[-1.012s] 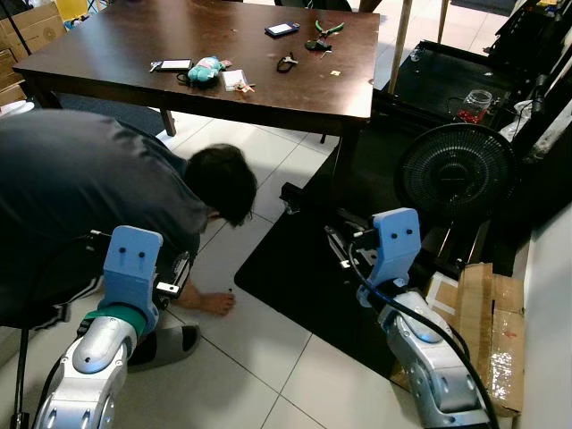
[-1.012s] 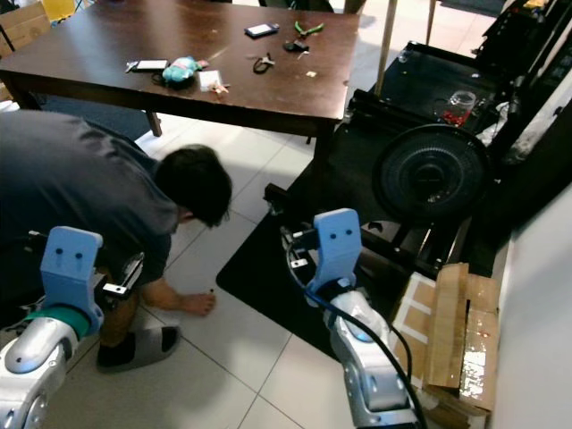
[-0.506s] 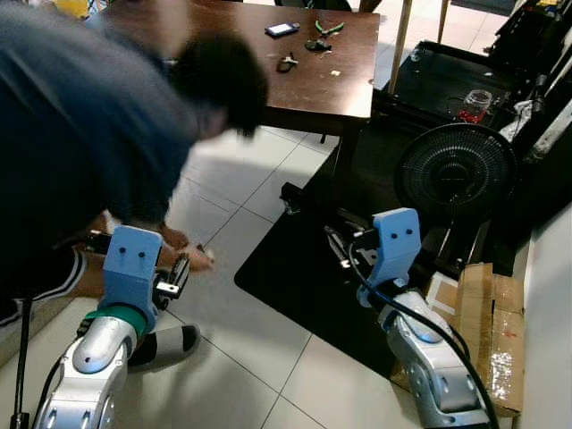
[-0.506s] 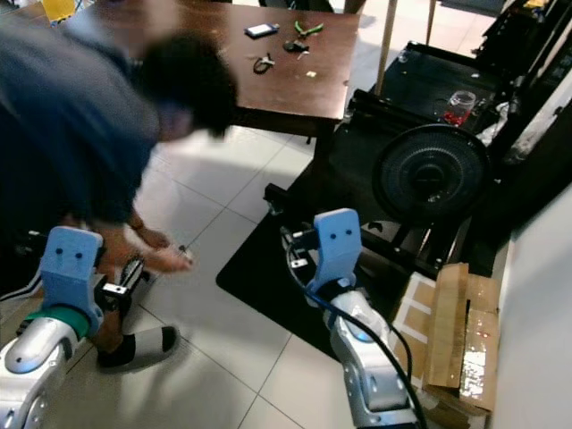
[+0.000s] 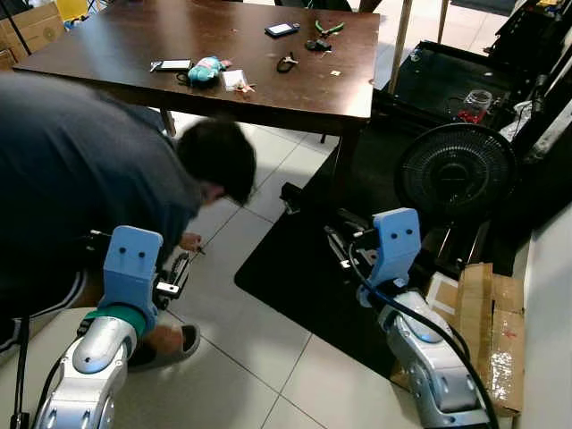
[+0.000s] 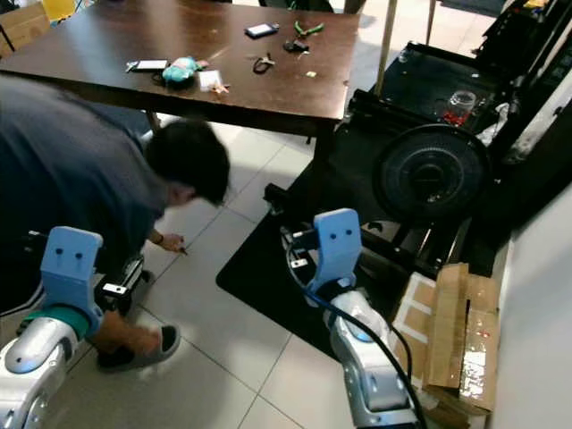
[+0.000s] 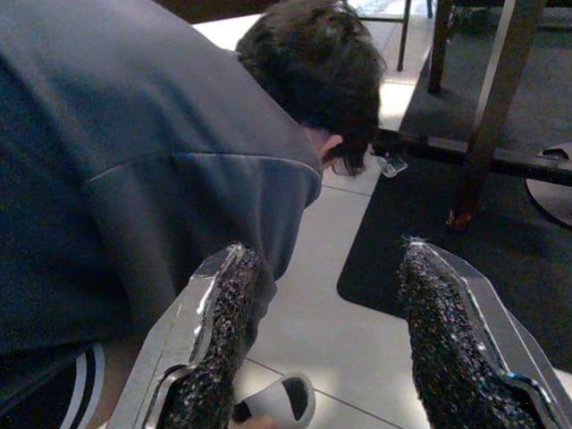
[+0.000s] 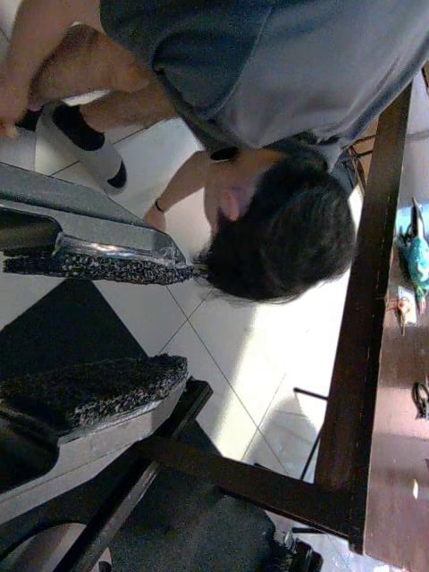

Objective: Hang keys on a hook

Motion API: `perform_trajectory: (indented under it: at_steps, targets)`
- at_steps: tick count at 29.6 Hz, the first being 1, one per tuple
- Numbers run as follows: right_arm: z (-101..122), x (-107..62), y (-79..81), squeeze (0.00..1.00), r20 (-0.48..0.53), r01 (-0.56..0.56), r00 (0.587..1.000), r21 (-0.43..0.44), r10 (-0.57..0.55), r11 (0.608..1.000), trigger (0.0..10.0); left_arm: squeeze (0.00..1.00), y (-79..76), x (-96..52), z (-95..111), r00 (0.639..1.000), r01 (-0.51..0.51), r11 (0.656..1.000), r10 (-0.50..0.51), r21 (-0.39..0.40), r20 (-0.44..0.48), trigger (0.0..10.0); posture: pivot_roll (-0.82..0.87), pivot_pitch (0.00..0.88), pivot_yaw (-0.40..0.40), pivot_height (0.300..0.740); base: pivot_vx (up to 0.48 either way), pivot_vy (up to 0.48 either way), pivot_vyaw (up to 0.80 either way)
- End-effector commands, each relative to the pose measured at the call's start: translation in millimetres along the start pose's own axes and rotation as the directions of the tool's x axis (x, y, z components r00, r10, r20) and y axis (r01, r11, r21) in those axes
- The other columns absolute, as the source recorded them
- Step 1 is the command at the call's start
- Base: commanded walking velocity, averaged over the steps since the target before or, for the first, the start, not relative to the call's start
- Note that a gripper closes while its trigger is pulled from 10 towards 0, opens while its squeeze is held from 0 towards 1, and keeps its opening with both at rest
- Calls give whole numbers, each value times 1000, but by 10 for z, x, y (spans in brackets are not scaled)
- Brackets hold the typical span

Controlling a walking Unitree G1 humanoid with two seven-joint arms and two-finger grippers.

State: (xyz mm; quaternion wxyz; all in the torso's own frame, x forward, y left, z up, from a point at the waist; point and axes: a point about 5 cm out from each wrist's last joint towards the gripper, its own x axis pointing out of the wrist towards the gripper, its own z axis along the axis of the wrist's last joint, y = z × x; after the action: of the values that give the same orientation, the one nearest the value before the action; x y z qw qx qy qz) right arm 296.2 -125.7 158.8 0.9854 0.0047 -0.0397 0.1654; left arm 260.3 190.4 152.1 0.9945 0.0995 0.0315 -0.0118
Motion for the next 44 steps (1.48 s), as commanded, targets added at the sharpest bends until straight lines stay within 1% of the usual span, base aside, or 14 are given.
perform_trajectory:
  at_steps: [1,44]
  targets:
    - [-32,-10,11,0,-18,-2,1000,4,2,1000,10000,0,14,-11,-44,1000,-4,1000,4,-1,-21,10000,-75,86,102,740,0,0,0]
    - [-32,-8,10,0,-18,-2,1000,4,2,1000,10000,0,16,-12,-42,1000,-5,1000,5,-1,-20,10000,-73,86,103,740,0,0,0]
